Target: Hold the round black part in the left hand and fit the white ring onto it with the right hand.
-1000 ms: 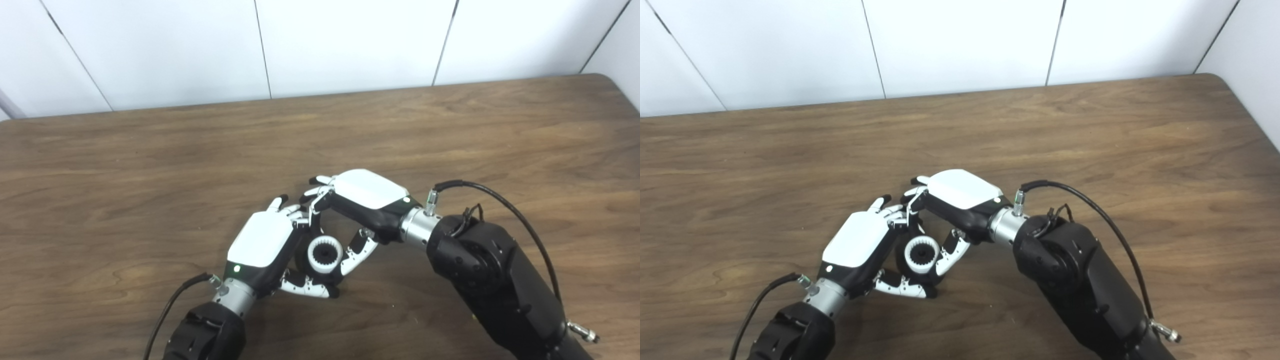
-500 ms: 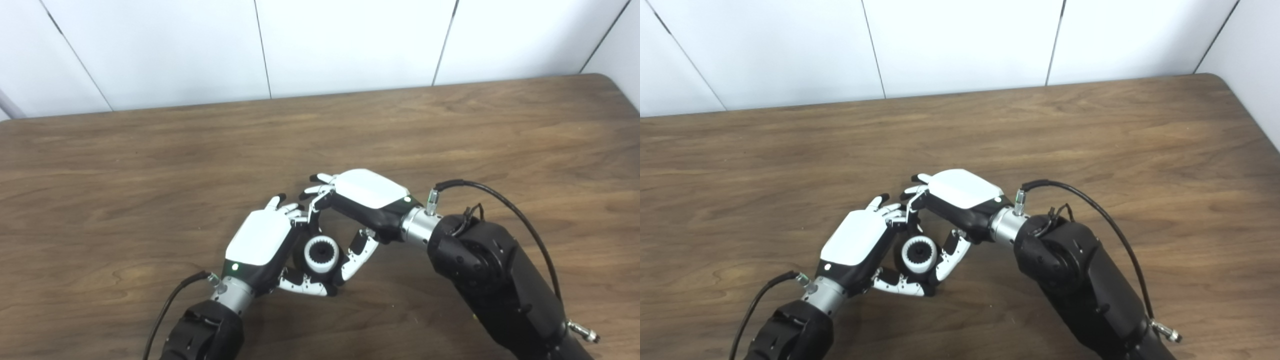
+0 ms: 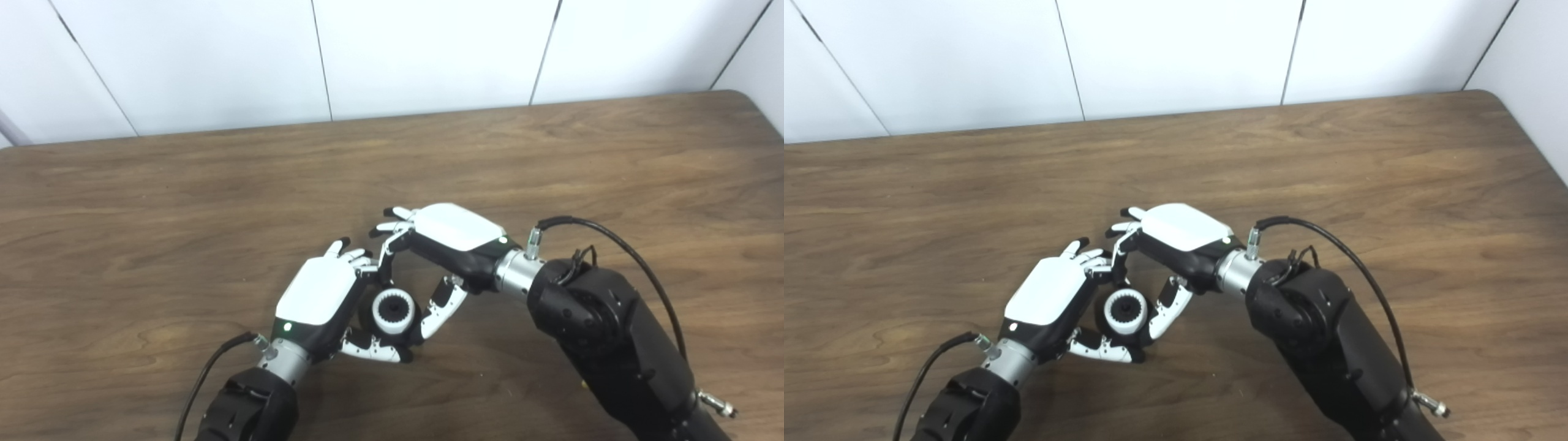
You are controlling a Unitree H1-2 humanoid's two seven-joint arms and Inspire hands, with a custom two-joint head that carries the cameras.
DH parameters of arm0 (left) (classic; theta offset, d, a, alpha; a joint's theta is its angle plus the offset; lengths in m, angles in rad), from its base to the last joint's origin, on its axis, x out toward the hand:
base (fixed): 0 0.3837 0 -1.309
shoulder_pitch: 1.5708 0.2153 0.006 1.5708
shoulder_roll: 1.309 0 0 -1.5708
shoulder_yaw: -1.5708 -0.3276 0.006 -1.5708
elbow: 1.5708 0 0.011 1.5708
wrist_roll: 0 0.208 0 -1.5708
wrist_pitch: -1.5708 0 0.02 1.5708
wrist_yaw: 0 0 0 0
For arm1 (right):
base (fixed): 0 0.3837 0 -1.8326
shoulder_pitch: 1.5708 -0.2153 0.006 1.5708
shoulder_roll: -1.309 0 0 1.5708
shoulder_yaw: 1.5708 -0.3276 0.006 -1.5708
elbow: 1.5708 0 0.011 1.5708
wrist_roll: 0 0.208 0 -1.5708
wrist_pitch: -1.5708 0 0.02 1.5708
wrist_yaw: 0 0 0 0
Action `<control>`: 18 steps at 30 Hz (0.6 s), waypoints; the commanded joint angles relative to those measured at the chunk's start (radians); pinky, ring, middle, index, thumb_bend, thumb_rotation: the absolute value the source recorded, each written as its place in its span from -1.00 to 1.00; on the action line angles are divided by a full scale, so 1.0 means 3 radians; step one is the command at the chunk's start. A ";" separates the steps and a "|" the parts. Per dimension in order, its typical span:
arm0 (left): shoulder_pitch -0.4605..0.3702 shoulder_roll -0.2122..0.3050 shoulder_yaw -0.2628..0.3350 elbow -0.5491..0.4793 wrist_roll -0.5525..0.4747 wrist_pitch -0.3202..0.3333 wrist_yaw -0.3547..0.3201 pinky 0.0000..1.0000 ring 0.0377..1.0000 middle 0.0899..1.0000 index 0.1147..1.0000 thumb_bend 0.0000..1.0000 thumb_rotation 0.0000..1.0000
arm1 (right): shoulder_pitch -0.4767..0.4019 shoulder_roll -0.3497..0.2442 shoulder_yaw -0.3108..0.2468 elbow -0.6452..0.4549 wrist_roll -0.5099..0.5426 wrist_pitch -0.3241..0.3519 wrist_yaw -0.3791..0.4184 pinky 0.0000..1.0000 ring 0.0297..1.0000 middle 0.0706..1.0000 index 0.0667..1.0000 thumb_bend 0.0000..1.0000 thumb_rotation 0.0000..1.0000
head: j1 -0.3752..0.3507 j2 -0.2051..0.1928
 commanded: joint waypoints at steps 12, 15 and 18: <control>-0.0055 0.0030 0.0019 -0.0034 0.0008 -0.0044 0.0061 1.00 0.75 0.50 -0.16 0.04 -0.90 | -0.0205 -0.0086 -0.0295 -0.0125 0.0062 -0.0008 -0.0107 0.87 0.96 0.77 0.17 0.90 -0.52 | -0.0016 -0.0011; -0.0053 0.0039 0.0020 -0.0032 0.0007 -0.0051 0.0065 1.00 0.75 0.50 -0.16 0.04 -0.90 | -0.0222 -0.0101 -0.0361 -0.0170 0.0067 0.0039 -0.0076 0.88 0.97 0.77 0.18 0.89 -0.53 | -0.0022 -0.0017; -0.0051 0.0050 0.0023 -0.0022 0.0000 -0.0063 0.0079 0.98 0.75 0.50 -0.16 0.04 -0.90 | -0.0238 -0.0123 -0.0429 -0.0197 0.0082 0.0059 -0.0070 0.85 0.96 0.76 0.17 0.90 -0.53 | -0.0023 -0.0022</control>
